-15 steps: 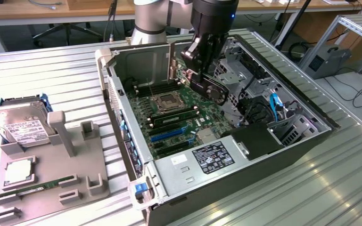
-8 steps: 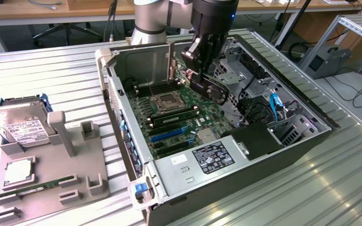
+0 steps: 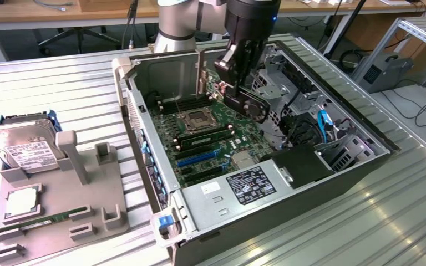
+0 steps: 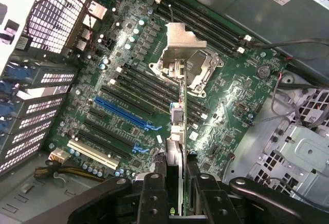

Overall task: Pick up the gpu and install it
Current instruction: 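Insert the gpu into the slot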

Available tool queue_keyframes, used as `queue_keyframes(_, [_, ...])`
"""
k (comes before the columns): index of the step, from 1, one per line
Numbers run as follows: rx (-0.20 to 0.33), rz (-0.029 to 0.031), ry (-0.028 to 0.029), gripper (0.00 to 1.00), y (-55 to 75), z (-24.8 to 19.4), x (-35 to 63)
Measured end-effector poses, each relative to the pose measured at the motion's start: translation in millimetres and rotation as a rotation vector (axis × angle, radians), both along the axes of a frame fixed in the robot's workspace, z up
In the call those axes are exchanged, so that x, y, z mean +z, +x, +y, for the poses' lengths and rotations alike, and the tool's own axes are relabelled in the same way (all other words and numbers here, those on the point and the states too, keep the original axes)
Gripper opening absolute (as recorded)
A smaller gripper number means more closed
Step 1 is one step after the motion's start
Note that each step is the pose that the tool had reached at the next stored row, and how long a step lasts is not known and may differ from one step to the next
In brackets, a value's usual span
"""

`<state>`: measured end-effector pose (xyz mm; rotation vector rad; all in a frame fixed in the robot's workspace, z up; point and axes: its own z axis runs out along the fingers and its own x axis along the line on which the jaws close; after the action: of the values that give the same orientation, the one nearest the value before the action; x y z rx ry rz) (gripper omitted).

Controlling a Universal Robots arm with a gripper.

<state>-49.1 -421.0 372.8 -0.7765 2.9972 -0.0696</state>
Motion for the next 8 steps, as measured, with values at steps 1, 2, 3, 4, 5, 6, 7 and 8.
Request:
queue_keyframes(1, [0.002,0.0000,0.0000,0.26,0.0,0.0,0.0])
queue_keyframes(2, [0.004,0.0000,-0.0001,0.26,0.0,0.0,0.0])
queue_keyframes(3, [0.006,0.0000,0.0000,0.26,0.0,0.0,0.0])
queue_keyframes(4, [0.008,0.0000,-0.0001,0.26,0.0,0.0,0.0])
queue_keyframes(5, [0.010,0.0000,-0.0001,0.26,0.0,0.0,0.0])
queue_keyframes(6, [0.012,0.0000,-0.0001,0.26,0.0,0.0,0.0])
queue_keyframes(7, [0.014,0.0000,0.0000,0.26,0.0,0.0,0.0])
queue_keyframes(8, [0.017,0.0000,0.0000,0.26,0.0,0.0,0.0])
